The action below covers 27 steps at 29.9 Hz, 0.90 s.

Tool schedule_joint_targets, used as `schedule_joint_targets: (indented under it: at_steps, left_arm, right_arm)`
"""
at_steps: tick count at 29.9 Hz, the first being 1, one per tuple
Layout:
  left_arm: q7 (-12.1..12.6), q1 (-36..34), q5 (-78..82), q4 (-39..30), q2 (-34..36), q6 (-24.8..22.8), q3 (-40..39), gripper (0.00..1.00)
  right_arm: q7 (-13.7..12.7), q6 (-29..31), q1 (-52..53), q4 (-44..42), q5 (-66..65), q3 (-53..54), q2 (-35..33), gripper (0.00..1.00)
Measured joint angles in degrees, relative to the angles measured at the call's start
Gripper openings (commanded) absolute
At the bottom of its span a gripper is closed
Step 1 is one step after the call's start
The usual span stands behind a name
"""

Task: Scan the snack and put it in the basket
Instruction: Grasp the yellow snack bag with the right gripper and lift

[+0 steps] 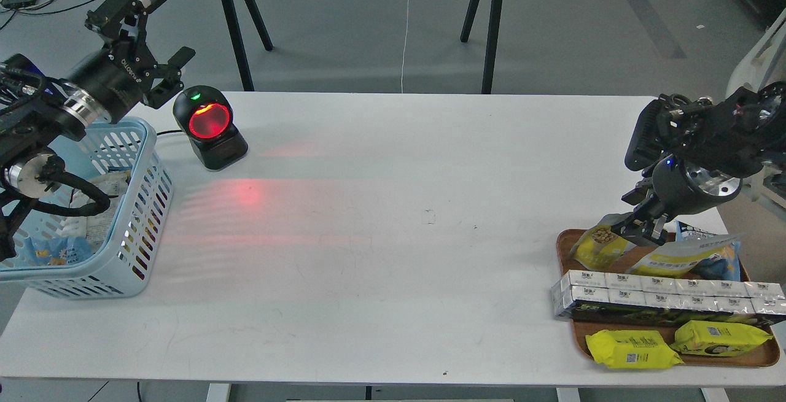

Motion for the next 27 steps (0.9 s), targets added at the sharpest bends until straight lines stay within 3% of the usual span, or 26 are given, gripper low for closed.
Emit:
schedule_joint_targets:
  at_steps: [3,10,14,27]
  left_arm:
    - [0.0,0.0,0.0,0.0,0.0,0.0,0.0,1.0]
    - [0.0,0.0,0.0,0.0,-0.01,0.0,0.0,1.0]
    - [0.0,0.0,0.0,0.0,-0.05,0.0,0.0,1.0]
    - [0.0,0.0,0.0,0.0,-0.04,0.0,0.0,1.0]
  right_arm:
    - [0.0,0.0,-0.27,0.06,0.0,0.14,-0.03,0.45]
    - [0.0,0.0,-1.89,0.14,0.16,2.21,-0.37,0.13]
    - [0.0,0.0,-2.76,0.25,0.16,3.58,-0.56,0.04]
    - [0.0,0.0,-2.52,0.24,0.05,5.92,-1.01,0.0]
